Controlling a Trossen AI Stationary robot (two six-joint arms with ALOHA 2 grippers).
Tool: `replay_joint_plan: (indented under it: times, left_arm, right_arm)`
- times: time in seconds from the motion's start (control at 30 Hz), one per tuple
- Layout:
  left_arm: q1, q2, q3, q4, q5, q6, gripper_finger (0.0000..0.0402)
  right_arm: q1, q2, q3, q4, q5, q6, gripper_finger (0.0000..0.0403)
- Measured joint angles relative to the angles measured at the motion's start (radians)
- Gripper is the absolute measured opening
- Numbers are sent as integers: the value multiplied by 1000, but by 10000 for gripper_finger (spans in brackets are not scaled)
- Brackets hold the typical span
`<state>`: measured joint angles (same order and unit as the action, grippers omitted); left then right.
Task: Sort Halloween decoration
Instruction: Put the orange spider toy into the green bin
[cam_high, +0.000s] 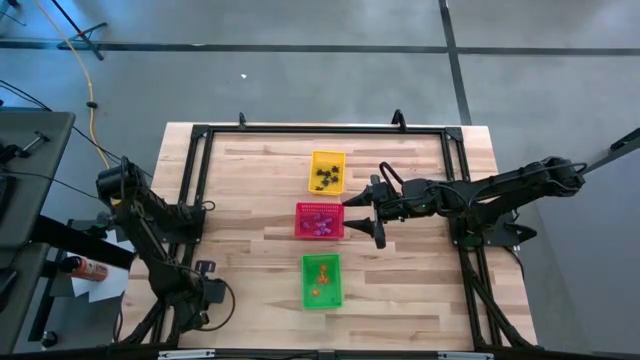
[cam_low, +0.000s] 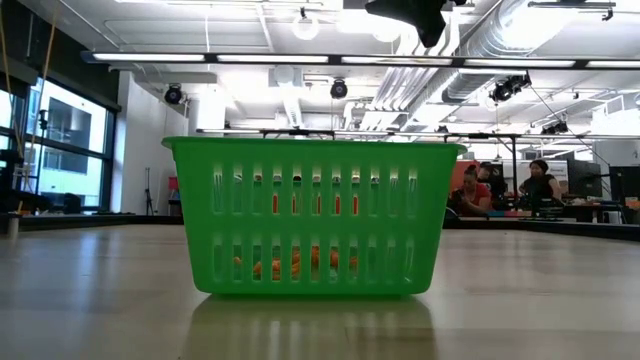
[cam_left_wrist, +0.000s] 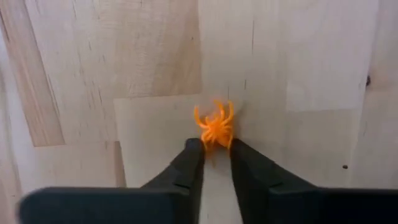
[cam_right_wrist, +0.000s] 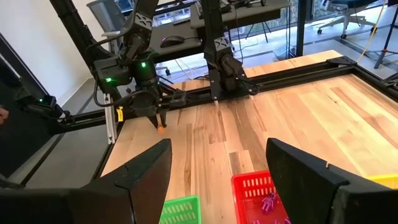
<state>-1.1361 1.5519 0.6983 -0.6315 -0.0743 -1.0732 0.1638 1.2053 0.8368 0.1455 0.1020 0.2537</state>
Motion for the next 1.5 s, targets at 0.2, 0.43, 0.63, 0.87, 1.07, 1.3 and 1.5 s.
replay_joint_plan:
  times: [0.2,0.43,0.63,0.87,1.07,1.3,1.5]
  left_arm:
    - [22,-40,-6,0,-4,-10,5]
    - [27,-108,-9,-27,-64,-46,0]
    - [71,-191,-8,-59,-154,-68,0]
    - [208,-288,-6,-71,-280,16,0]
    - [398,-399,-6,6,-411,189,0]
    - [700,-509,-4,393,-446,591,0]
    - [947,-500,-2,862,-368,833,0]
  right_arm:
    - [0,0,0,0,0,0,257]
    - [0,0,0,-1,0,-8,257]
    - [0,0,0,-4,0,-11,257]
    - [0,0,0,-4,0,-11,257]
    - [0,0,0,-1,0,-14,257]
    - [0,0,0,69,1,-34,257]
    - [0,0,0,158,73,-103,257]
